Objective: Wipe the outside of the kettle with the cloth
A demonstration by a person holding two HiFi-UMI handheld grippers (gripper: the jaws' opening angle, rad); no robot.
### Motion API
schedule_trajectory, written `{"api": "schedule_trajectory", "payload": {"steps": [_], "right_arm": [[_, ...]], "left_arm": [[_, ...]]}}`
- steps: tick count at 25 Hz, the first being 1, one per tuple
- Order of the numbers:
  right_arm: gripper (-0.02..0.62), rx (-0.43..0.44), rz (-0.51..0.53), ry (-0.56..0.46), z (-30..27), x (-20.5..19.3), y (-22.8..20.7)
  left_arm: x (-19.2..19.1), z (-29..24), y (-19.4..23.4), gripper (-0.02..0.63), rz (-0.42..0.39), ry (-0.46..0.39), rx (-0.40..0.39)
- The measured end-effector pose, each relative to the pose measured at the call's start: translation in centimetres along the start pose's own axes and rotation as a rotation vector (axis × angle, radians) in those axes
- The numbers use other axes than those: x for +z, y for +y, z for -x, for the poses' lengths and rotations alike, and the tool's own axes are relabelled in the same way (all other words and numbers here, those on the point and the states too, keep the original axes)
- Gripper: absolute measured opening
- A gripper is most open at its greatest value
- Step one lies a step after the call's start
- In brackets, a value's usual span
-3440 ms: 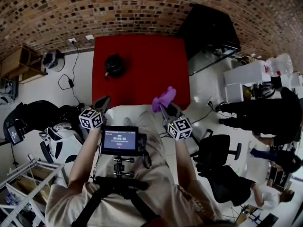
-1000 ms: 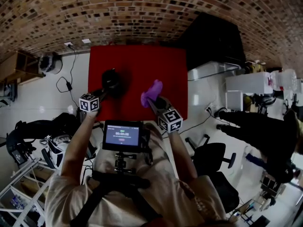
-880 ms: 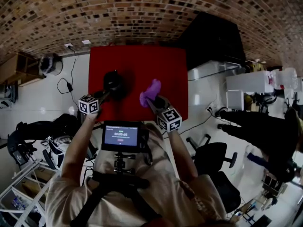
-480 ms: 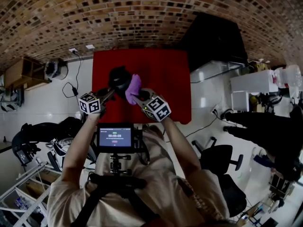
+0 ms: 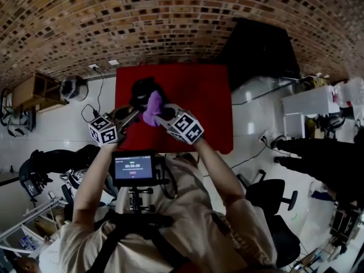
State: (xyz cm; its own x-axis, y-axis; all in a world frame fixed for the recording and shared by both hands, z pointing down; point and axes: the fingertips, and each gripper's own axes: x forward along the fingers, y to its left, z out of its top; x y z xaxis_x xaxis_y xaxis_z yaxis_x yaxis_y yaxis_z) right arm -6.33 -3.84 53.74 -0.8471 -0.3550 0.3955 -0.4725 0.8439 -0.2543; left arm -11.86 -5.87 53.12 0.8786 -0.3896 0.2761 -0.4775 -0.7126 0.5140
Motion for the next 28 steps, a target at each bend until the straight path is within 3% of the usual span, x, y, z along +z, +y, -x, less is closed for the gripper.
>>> {"api": "schedule_trajectory", "payload": {"steps": [4,8,11,14,16,18,22,28], "right_arm": [[0.092,-0.145,-0.088,-0.08,2.9,0.8,-6.2],[0.094,-0.154,-0.068,0.017,1.9,-1.0,-9.3],[0.094,-0.158,0.017,-0.005,3.4,0.9,-5.8],[0.094,-0.066,0.102,-0.055,4.0,4.3,1.6],[0.094,-0.021,0.211,0.0,2.1,4.3,5.2],[0.094,-0.036,0.284,0.075,0.1,3.0,5.4],[0.094,-0.04,0.168,0.098,1.1,-0.5,3.0],[0.092,-0.21,0.076,0.098,5.1,-2.4,-4.5]], "left_arm": [[1.1,0.9,-0.7,0.1,-0.02,-0.017,-0.011],[2.2,2.1,-1.6,0.098,0.032,-0.063,-0.04],[2.7,3.2,-1.0,0.098,0.095,-0.11,-0.004],[3.4,3.6,-0.6,0.1,0.068,-0.109,0.031],[3.7,3.5,-0.8,0.1,0.028,-0.085,0.033],[3.8,3.3,-1.5,0.1,0.004,-0.063,0.016],[3.9,3.4,-3.4,0.101,0.005,-0.063,-0.039],[4.4,4.6,-6.3,0.101,-0.038,-0.053,-0.151]]}}
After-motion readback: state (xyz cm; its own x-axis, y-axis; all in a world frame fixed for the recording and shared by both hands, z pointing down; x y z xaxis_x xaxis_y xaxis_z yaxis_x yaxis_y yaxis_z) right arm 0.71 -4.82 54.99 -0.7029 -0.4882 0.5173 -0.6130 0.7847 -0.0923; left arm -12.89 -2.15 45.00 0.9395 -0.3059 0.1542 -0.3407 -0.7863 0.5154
